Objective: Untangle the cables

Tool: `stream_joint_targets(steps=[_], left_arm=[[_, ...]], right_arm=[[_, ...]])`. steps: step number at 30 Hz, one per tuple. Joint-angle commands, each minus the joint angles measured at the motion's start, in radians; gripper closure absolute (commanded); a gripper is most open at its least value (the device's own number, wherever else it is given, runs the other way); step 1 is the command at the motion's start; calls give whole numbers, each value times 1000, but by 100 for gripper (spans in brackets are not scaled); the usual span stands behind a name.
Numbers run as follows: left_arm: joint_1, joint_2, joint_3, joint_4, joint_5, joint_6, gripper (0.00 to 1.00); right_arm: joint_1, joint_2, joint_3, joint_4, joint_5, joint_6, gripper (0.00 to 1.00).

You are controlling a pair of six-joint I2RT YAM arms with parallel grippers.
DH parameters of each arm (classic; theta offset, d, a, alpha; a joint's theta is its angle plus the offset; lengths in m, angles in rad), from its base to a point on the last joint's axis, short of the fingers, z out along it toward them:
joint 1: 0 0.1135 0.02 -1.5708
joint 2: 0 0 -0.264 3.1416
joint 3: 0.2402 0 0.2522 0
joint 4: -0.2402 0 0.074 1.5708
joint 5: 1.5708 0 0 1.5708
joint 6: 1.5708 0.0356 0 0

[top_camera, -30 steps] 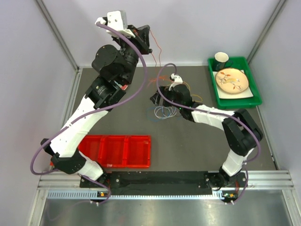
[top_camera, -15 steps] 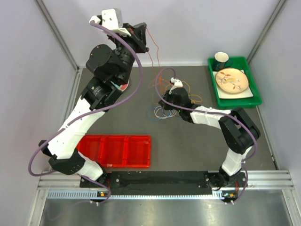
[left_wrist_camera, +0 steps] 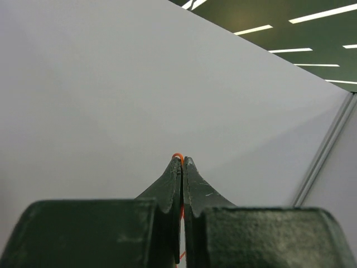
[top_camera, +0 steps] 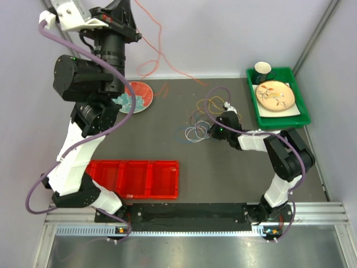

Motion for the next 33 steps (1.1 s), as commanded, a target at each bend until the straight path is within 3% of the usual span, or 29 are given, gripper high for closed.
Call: stream_joint_targets(steps=[1, 4, 6, 7, 8, 10, 13, 17, 21, 28, 33], left_arm=[[1, -70, -100, 58, -53, 39, 100], [1, -134, -218, 54, -90, 12, 100], [1, -176, -288, 48, -99, -29, 100], [1, -214, -352, 31, -100, -43, 100], [1, -231, -380, 20, -105, -56, 100], [1, -277, -455, -4, -110, -94, 100], [1, -328, -510, -90, -130, -151, 100], [1, -368, -511, -294, -195, -286, 100], [0, -371, -434, -646, -213, -532, 100], [0, -404, -389, -923, -117, -721, 100], [0, -409, -342, -1032, -38, -797, 100]], right_arm=[[2, -44, 7, 68, -64, 22, 100], [2, -45, 8, 69, -72, 19, 99], [2, -47, 11, 79, -99, 5, 86], [1, -48, 14, 78, -104, 3, 57], [2, -50, 16, 73, -106, 5, 39], [2, -55, 17, 64, -103, 5, 14], [2, -91, 14, 49, -100, -10, 3], [1, -165, -7, 24, -78, -35, 1], [2, -203, -44, 21, -51, -49, 1], [2, -202, -53, 29, -57, -49, 1], [2, -214, -71, 41, -47, -50, 1]])
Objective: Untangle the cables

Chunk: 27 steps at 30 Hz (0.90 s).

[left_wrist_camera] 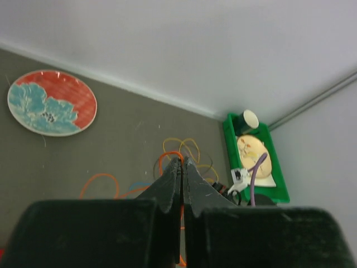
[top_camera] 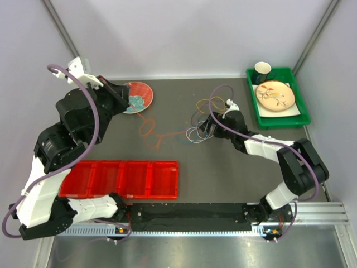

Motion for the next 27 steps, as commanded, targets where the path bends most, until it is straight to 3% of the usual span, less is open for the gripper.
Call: stream_joint_targets(steps=[1, 7, 12, 20, 27], left_arm=[[0, 4, 83, -176, 94, -118, 100], [0, 56, 165, -371, 221, -235, 100], [1, 16, 163, -358, 302, -276, 100], [1, 61, 260, -336, 512, -210, 100], [1, 98, 376, -377, 526, -195, 100]], right_arm=[[6, -34, -13, 36, 17, -17, 1], [6, -2, -2, 35, 11, -14, 1], [6, 18, 4, 36, 2, -11, 1], [6, 21, 6, 38, -4, -6, 1], [6, 20, 3, 35, -3, -5, 1]])
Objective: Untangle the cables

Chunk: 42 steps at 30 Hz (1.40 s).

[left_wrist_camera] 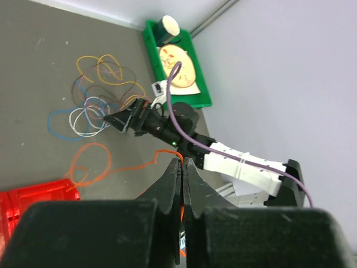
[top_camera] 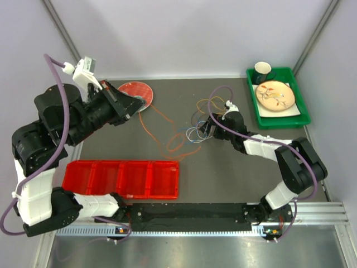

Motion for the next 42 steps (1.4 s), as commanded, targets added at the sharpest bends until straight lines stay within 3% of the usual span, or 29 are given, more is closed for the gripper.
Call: stream_joint_targets(steps=[1, 5, 15, 29, 37, 42], left_arm=[[0, -9, 33, -23, 40, 1, 100], [0, -65, -67, -43, 26, -47, 100], [1, -125, -92, -98, 75, -97, 100], [1, -279, -400, -53, 168, -202, 100], [1, -378, -671, -64, -7, -217, 100], [1, -359, -750, -43, -78, -176, 100]], right_arm=[[8, 0, 9, 37, -5, -5, 1], [8, 2, 11, 36, -3, -3, 1], [8, 8, 12, 33, -3, -3, 1], [29, 28, 40, -7, 24, -14, 1], [37, 23, 41, -19, 29, -17, 1], [37, 31, 47, -21, 29, -19, 1]])
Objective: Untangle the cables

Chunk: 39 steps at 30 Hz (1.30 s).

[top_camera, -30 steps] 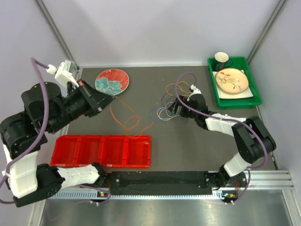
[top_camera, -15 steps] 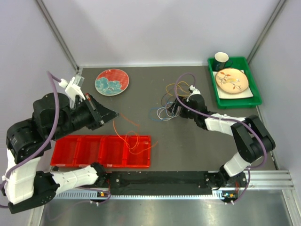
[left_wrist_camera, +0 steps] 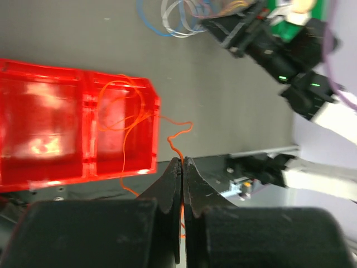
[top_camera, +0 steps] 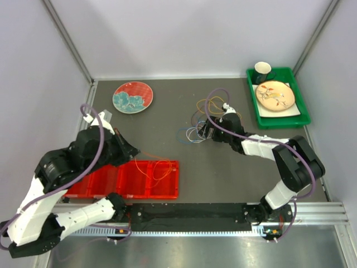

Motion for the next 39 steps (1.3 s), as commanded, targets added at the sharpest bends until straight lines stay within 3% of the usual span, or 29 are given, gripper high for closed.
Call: stream_joint_targets(steps=[1, 14, 24, 33, 39], left_arm=[[1, 23, -68, 61, -99, 32, 100], [1, 18, -358, 208, -144, 54, 100], [1, 58, -584, 415, -176, 75, 100], [1, 198, -648, 432, -124, 28, 100], [0, 204, -717, 462, -53, -1, 100]], right_arm=[[10, 8, 46, 12, 16, -17, 1], [9, 31, 66, 4, 13, -19, 1], [10, 31, 70, 4, 12, -20, 1], [10, 34, 72, 2, 12, -20, 1], [11, 36, 73, 1, 10, -20, 1]])
